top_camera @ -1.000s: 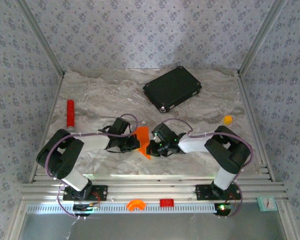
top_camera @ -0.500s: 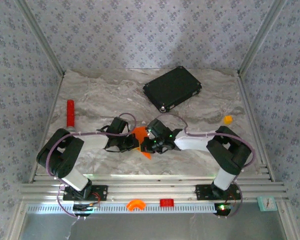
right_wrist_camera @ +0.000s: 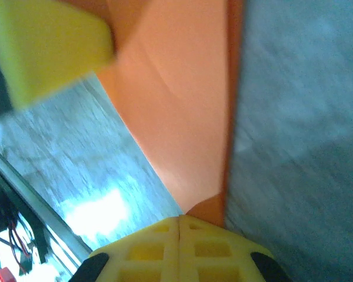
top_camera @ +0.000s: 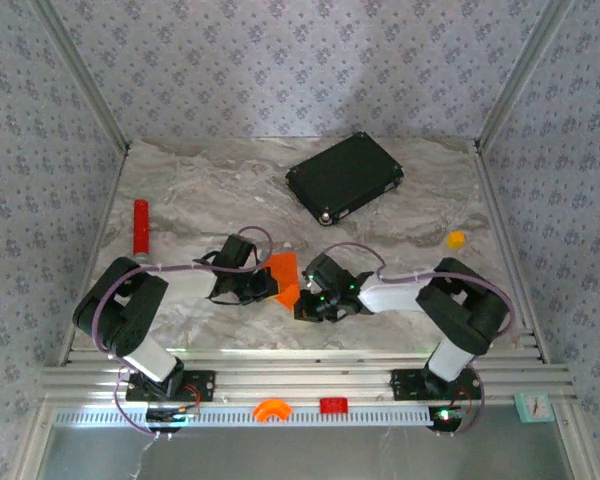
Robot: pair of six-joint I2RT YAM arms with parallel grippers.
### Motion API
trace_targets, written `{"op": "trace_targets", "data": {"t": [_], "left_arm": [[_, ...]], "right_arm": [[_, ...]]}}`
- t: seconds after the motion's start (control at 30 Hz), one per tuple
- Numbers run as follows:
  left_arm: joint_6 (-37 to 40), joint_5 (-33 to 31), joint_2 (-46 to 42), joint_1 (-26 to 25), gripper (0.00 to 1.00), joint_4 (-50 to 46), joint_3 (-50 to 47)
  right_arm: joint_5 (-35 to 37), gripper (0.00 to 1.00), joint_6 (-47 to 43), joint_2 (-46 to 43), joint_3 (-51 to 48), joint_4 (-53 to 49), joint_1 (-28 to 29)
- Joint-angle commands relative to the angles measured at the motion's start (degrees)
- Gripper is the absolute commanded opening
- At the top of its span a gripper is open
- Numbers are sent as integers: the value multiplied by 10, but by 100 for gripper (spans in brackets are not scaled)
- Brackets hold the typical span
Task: Fold a paper plane with a square sheet of paper (pick it up from the middle)
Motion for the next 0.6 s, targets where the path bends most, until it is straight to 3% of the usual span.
{"op": "trace_targets", "data": {"t": [0.0,0.17,0.37,0.57], "left_arm": [[11,-12,13,2,0,-18,-13],[6,-10,7,1,0,-18,-8],[3,-11,-8,-1,0,-24,-4],[2,-8,-30,-1,0,-27,-2]], "right_arm": [[-14,5,10,-33,-23,-24,-5],[-15,6,-3,-56,11,-19,-7],[-5,7,-8,33,73,-19,-14],[4,5,5,71,52,-16,-14]]}}
